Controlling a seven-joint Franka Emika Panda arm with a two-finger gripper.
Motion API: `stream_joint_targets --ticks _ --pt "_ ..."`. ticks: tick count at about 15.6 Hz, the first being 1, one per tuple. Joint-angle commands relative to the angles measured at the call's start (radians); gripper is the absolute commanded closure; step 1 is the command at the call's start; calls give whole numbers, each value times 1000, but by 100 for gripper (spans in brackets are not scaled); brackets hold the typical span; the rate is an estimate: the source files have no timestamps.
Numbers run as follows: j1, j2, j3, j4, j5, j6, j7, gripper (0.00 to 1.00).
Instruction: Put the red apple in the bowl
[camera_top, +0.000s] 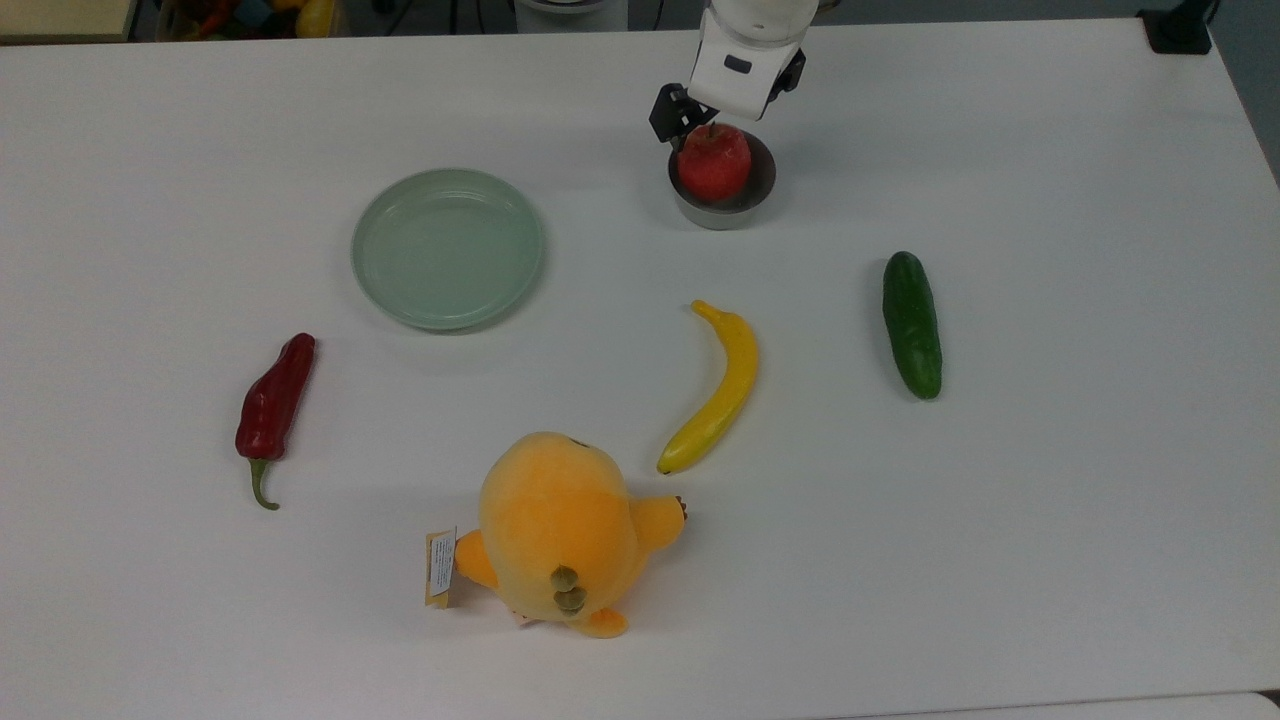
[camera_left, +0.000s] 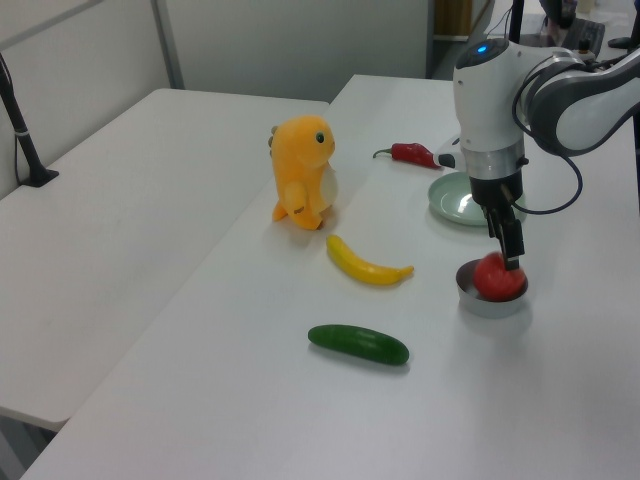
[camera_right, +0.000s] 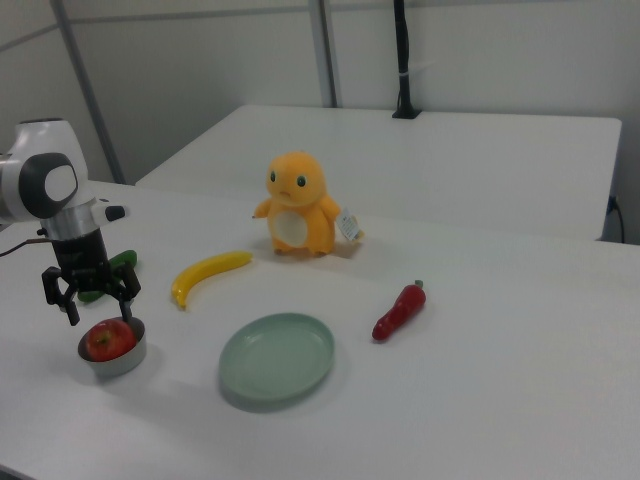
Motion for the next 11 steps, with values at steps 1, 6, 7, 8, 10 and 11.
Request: stream_joint_targets --ticks 1,6,7,8,10,11 --pt "8 -23 -5 22 -12 -8 113 0" --pt "-1 -89 -52 68 -6 -14 182 0" --pt "-1 -98 -77 83 1 -14 182 0" --pt "-1 -109 -101 101 2 -12 184 0" --pt "-10 -122 -144 144 2 -12 196 0" --pt "-15 -128 -167 178 2 -14 219 0"
